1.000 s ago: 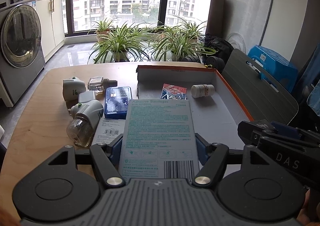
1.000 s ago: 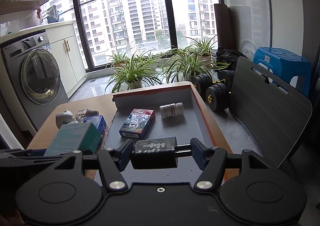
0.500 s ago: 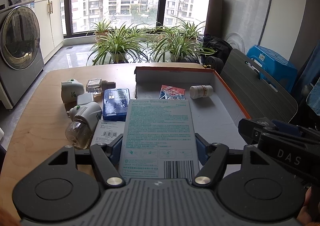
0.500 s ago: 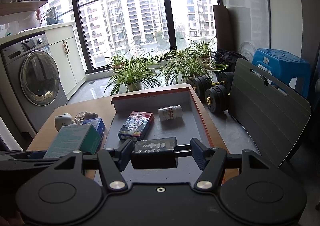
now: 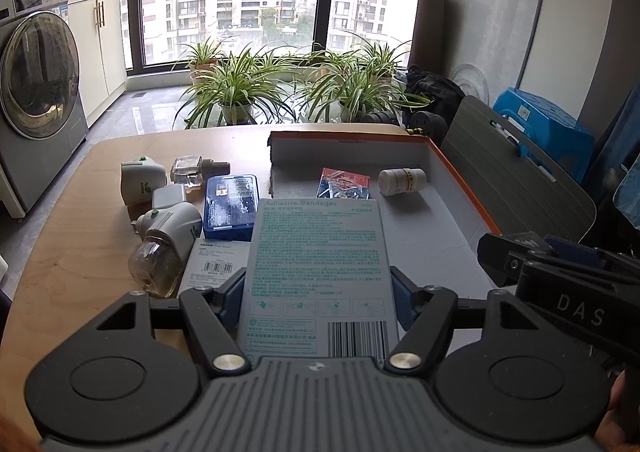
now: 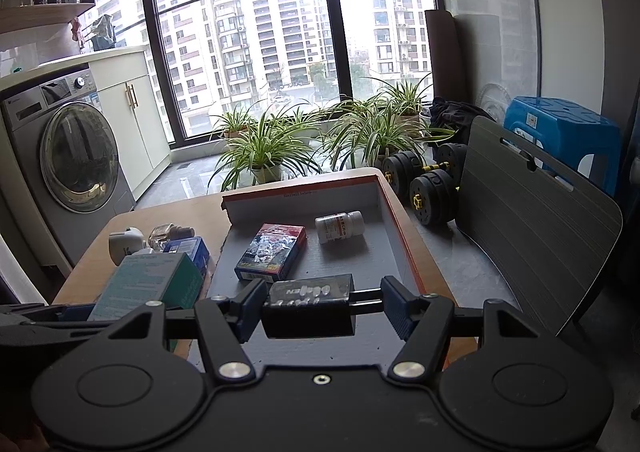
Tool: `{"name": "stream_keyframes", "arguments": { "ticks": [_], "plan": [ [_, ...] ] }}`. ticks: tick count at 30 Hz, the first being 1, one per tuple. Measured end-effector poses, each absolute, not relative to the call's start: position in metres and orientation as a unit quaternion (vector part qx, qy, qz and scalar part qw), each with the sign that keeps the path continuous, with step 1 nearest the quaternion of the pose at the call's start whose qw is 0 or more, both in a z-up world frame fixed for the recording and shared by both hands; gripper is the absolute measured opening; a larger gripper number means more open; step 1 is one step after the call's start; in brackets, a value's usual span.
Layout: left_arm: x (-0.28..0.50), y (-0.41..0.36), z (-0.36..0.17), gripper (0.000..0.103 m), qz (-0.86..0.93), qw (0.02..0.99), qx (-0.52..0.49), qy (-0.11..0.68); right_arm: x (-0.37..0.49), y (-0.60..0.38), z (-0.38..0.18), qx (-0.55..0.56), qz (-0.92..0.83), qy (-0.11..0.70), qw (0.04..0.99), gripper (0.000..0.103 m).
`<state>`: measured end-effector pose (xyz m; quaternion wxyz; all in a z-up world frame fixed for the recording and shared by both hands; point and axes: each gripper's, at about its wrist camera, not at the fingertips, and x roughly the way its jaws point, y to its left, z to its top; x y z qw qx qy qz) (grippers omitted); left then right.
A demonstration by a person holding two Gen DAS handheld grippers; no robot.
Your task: Organize rigid objects
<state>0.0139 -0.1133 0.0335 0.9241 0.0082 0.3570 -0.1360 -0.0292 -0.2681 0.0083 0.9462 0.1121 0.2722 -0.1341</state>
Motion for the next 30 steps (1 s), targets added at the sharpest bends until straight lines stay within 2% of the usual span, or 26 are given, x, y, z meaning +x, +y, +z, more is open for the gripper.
{"name": "stream_keyframes", "arguments": {
  "ticks": [30],
  "plan": [
    [0.015,-0.1146,0.0293,0.072,-0.136,0.923,0.007,0.36,-0.0277,-0.2719,0.0063,0.113,-0.137,0.274,0.945,0.076]
  ]
}}
